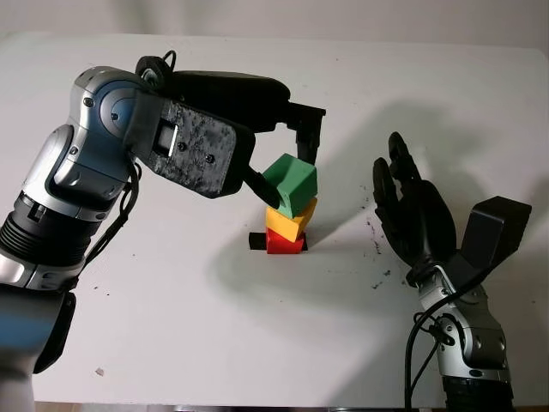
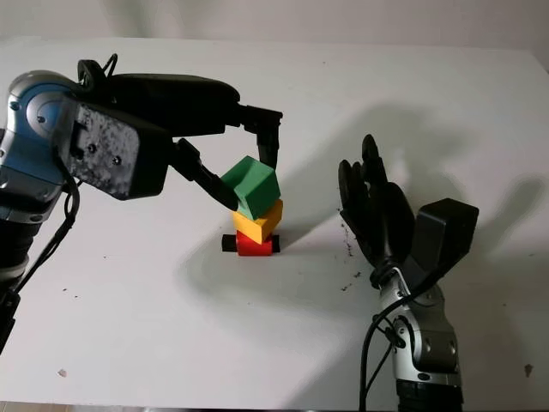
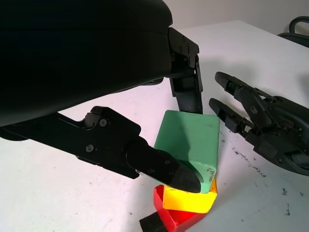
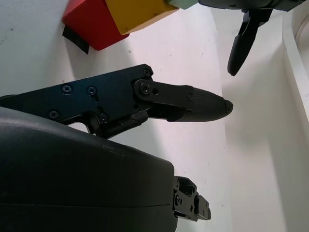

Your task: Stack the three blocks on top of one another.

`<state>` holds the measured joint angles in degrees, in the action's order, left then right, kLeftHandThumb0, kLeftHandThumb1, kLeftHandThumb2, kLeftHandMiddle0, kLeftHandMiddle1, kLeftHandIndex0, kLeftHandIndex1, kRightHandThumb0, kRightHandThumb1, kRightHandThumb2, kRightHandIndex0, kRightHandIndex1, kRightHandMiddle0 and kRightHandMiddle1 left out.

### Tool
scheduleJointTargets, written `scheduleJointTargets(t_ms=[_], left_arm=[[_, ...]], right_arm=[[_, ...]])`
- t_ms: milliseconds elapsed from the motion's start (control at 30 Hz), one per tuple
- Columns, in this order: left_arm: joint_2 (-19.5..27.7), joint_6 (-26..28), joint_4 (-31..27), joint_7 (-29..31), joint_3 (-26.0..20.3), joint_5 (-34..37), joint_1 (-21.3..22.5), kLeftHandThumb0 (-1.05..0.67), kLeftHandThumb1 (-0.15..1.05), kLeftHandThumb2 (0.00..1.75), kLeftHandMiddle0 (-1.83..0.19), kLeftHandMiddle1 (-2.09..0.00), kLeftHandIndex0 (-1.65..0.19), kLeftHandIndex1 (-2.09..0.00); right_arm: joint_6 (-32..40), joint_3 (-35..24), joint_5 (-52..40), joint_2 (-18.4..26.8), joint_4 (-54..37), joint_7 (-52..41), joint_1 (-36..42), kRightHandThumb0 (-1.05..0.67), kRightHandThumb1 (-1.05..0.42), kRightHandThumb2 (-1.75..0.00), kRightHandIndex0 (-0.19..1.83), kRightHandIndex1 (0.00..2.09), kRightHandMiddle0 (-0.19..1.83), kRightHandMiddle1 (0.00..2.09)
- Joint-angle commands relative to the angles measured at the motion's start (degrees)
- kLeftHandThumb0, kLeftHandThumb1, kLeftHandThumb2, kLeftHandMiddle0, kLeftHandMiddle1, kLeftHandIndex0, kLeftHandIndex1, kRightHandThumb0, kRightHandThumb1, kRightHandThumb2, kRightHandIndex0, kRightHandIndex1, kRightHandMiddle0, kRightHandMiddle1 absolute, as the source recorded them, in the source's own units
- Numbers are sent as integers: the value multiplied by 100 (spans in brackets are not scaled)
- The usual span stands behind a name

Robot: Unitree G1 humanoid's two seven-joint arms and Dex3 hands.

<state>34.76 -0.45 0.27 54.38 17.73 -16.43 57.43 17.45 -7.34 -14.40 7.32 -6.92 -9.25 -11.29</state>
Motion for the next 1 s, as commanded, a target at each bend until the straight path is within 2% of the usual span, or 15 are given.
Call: scheduleJointTargets(t_ms=[0,367,733,833,933,967], left_arm=[[-37,-56,22,-25,18,22,-84,-41,105,7,-23,-6,-32,-142],[-102,-181,105,-61,-10,37,-75,-42,105,7,-22,-6,-30,-149],[-140,43,34,-19,-12,34,-52,-43,104,7,-21,-5,-26,-155],[-93,170,28,98,-8,63,-23,-46,102,6,-16,-4,-27,-142],[-13,292,26,302,49,21,51,-59,98,5,0,-4,-16,-95],[8,340,12,381,68,2,79,-60,98,5,3,-4,-14,-85]], right_arm=[[-33,-6,1,5,-137,13,70,-63,-105,-50,-19,0,-19,0],[-86,5,28,20,-88,-40,54,-62,-105,-53,-19,0,-19,0],[-78,8,39,27,-109,-56,71,-62,-105,-52,-19,0,-19,0],[-45,-9,11,-1,-109,-33,56,-62,-105,-51,-19,0,-19,0],[-40,-3,11,-6,-109,-21,49,-62,-105,-51,-19,0,-19,0],[-27,-1,10,-4,-115,-19,47,-62,-105,-51,-19,0,-19,0]])
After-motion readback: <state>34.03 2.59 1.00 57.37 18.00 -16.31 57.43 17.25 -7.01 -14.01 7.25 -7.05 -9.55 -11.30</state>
